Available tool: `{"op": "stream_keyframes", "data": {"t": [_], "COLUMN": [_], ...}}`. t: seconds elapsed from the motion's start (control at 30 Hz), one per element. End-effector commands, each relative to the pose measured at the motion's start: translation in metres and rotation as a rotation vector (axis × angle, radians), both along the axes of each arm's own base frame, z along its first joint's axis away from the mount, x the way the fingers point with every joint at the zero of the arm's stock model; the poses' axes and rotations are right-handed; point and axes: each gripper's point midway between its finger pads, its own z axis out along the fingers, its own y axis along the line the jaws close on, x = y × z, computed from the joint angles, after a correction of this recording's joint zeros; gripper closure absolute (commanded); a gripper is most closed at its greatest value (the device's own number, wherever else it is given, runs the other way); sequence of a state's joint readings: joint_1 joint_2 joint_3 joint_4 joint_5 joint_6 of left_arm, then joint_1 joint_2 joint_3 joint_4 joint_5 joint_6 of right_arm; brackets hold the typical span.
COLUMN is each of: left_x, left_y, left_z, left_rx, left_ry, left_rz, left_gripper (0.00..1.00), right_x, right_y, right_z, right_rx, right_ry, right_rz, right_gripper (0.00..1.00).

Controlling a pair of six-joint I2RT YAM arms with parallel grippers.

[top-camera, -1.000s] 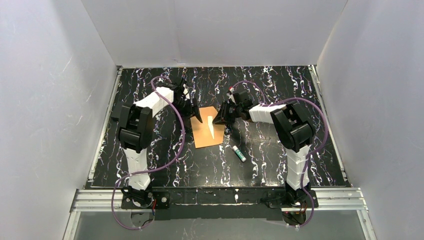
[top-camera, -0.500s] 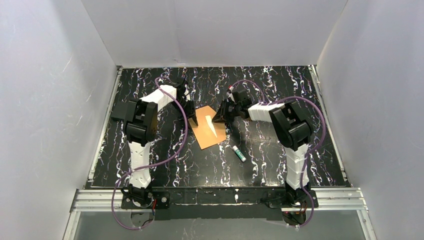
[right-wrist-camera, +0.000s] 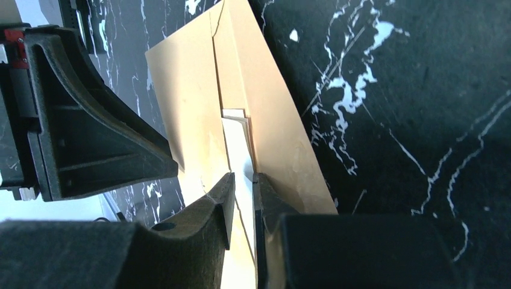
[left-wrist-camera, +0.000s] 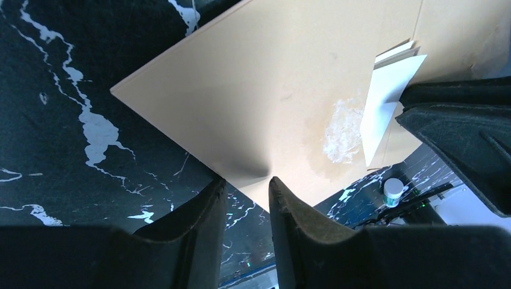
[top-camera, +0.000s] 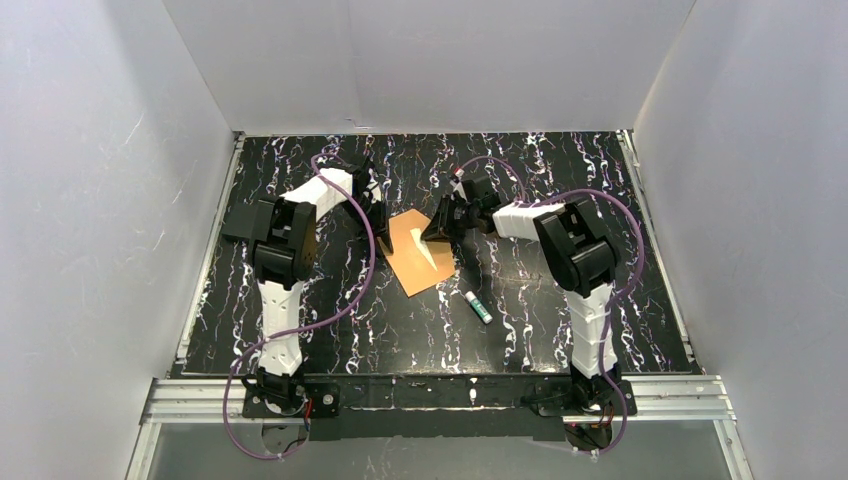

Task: Place the letter into the envelope and seal it

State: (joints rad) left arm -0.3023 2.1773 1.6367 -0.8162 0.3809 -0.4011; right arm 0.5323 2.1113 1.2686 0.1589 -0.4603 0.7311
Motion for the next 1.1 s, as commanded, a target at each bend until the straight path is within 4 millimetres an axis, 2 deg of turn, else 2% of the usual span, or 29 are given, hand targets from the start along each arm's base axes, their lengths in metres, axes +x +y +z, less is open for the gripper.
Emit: {"op": "stream_keyframes", "data": {"t": [0.0, 0.43, 0.87, 0.97, 1.07], "left_x": [-0.002, 0.003, 0.005, 0.004, 0.005], "left_y": [-0.002, -0.007, -0.008, -0.005, 0.001], "left_z": [-0.022, -0.021, -0.020, -0.021, -0.018], "left_rx": [0.019, -0.003, -0.007, 0.014, 0.042], "left_ry": [0.013, 0.011, 0.005, 0.011, 0.009], "left_rz": [-0.044, -0.047, -0.053, -0.038, -0.017], "left_gripper": [0.70, 0.66, 0.63, 0.64, 0.65], "right_x": [0.006, -0.003, 0.004, 0.009, 0.022], "right_y": [0.012, 0.027, 0.031, 0.025, 0.020], "right_z": [-0.001, 0.000, -0.003, 0.007, 0.039], "right_rx": [0.014, 0.090, 0.089, 0.067, 0.090], "right_ry": [-0.026, -0.004, -0.002, -0.021, -0.064], "right_rz": [0.041, 0.124, 0.106, 0.078, 0.047], "right_gripper": [0.75, 0.74, 0.74, 0.74, 0.72]}}
